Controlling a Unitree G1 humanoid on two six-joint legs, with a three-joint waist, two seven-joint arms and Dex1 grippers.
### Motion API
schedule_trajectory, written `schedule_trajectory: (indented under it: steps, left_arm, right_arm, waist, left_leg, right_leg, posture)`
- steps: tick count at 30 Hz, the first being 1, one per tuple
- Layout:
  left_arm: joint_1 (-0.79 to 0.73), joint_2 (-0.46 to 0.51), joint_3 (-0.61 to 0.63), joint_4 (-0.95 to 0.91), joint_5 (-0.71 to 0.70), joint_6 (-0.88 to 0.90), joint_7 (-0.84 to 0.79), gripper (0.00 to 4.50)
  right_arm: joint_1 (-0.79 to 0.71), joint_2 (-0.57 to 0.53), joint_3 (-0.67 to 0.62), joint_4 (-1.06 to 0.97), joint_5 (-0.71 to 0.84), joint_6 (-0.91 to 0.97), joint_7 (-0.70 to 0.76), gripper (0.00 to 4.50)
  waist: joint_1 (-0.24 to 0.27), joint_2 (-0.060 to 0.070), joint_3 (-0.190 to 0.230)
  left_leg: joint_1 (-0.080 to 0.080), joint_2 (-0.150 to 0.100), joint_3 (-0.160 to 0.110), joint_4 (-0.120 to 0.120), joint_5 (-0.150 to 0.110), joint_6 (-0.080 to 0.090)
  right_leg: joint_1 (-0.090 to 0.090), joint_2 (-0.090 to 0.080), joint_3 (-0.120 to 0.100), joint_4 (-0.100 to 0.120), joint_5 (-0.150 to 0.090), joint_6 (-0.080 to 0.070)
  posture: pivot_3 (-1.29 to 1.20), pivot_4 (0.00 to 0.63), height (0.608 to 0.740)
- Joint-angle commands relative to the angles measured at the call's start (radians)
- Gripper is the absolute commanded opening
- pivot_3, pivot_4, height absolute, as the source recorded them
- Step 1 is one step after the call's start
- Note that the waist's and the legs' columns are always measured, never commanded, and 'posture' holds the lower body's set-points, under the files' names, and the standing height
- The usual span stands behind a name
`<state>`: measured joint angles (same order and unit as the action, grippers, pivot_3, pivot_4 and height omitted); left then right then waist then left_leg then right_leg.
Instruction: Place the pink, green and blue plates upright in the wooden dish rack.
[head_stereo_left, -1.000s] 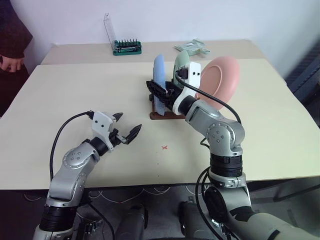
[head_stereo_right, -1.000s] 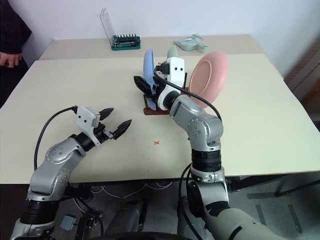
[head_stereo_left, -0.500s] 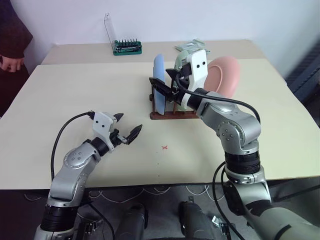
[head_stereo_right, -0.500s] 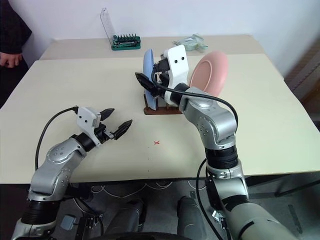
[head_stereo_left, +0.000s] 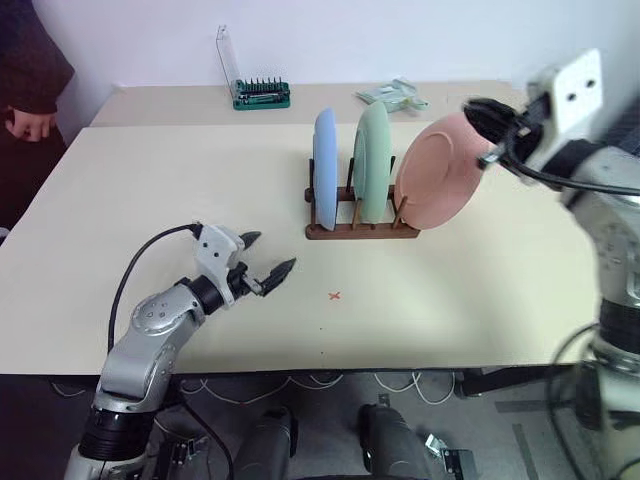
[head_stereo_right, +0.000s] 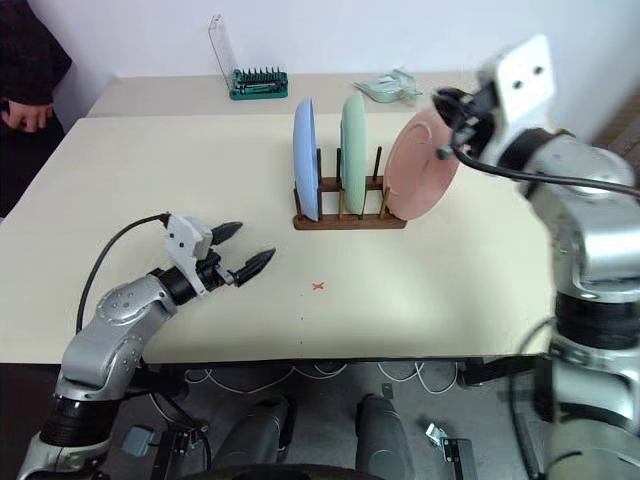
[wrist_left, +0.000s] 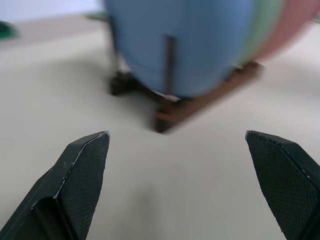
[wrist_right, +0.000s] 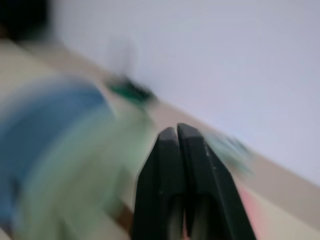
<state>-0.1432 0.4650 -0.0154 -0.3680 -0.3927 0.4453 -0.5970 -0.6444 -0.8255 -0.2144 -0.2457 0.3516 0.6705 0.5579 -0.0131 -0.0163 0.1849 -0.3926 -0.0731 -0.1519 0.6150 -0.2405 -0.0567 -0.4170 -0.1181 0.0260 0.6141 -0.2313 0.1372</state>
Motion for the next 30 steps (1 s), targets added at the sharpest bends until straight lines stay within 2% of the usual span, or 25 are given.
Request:
schedule_trajectory:
  steps: [1, 5, 12, 24, 30]
  left_arm:
    - [-0.013, -0.003, -0.055, -0.061, -0.029, 0.028, -0.044, 4.50]
    - [-0.036, -0.027, -0.069, -0.022, -0.010, 0.011, -0.040, 4.50]
    - [-0.046, -0.029, -0.066, 0.011, 0.008, -0.019, -0.050, 4.50]
    - [-0.028, -0.029, -0.055, -0.030, 0.007, 0.006, -0.018, 4.50]
    - [-0.065, -0.026, -0.054, -0.069, -0.009, 0.063, 0.000, 4.50]
  right_arm:
    - [0.031, -0.078, -0.041, 0.052, -0.077, -0.068, 0.006, 0.02]
    - [0.095, -0.133, 0.039, 0.116, -0.181, -0.136, 0.016, 0.02]
    - [0.059, -0.044, 0.147, 0.149, -0.217, -0.224, 0.048, 0.02]
    - [0.060, -0.012, 0.127, 0.066, -0.160, -0.235, 0.132, 0.02]
    - [0.073, -0.007, 0.123, 0.037, -0.169, -0.219, 0.119, 0.02]
  waist:
    - [-0.007, 0.000, 0.000]
    - [-0.006, 0.001, 0.000]
    - [-0.003, 0.001, 0.000]
    - [0.000, 0.001, 0.000]
    - [0.001, 0.001, 0.000]
  left_leg:
    - [0.001, 0.001, 0.002, 0.000, 0.000, 0.000]
    - [0.002, 0.002, 0.005, 0.000, 0.000, 0.000]
    - [0.002, 0.002, 0.006, 0.001, 0.000, 0.000]
    - [0.002, 0.001, 0.006, 0.001, 0.000, 0.001]
    - [0.002, 0.001, 0.006, 0.001, 0.000, 0.001]
  right_leg:
    - [0.000, 0.000, 0.001, 0.000, 0.000, 0.000]
    - [0.000, 0.000, 0.002, 0.001, 0.000, 0.000]
    - [0.000, 0.000, 0.004, 0.000, 0.000, 0.000]
    - [0.000, 0.000, 0.004, 0.000, 0.000, 0.000]
    - [0.000, 0.000, 0.004, 0.000, 0.000, 0.000]
  posture:
    - [0.00, 0.150, 0.740]
    - [0.00, 0.150, 0.740]
    - [0.00, 0.150, 0.740]
    - [0.00, 0.150, 0.740]
    - [0.00, 0.150, 0.740]
